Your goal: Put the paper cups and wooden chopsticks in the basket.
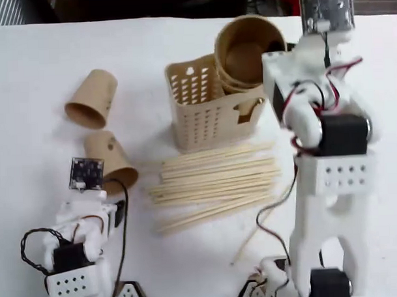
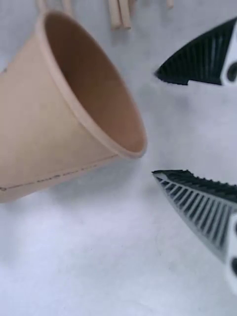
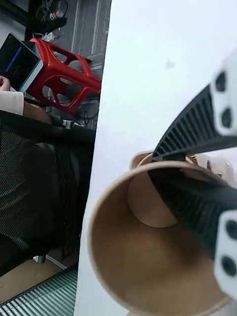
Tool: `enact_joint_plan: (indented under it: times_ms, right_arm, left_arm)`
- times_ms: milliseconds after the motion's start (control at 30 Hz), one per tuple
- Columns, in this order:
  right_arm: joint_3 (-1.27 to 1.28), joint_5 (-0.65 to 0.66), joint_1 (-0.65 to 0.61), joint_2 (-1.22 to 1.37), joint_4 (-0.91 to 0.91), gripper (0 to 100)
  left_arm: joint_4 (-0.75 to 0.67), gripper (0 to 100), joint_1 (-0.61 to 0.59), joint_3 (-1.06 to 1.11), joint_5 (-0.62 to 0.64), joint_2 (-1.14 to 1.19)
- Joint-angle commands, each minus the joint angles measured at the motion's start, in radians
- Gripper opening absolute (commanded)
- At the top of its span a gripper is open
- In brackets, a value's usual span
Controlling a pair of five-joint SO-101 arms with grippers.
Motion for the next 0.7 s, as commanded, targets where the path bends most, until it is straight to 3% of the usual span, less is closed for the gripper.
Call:
enact_joint_plan:
  times_ms: [0,567,667]
  right_arm:
    - [-0.158,-0.054,-0.004,0.084,0.012,1.5]
    - [-0.199,-0.061,0.004,0.309,0.087,1.9]
    - [-0.199,-0.061,-0.005,0.315,0.107,8.9]
  left_arm:
    - [0.002,28,-0.002,-0.005,-0.008,-0.008]
    - [0.002,28,-0.002,-0.005,-0.008,-0.008]
    - [0.002,28,-0.002,-0.005,-0.008,-0.008]
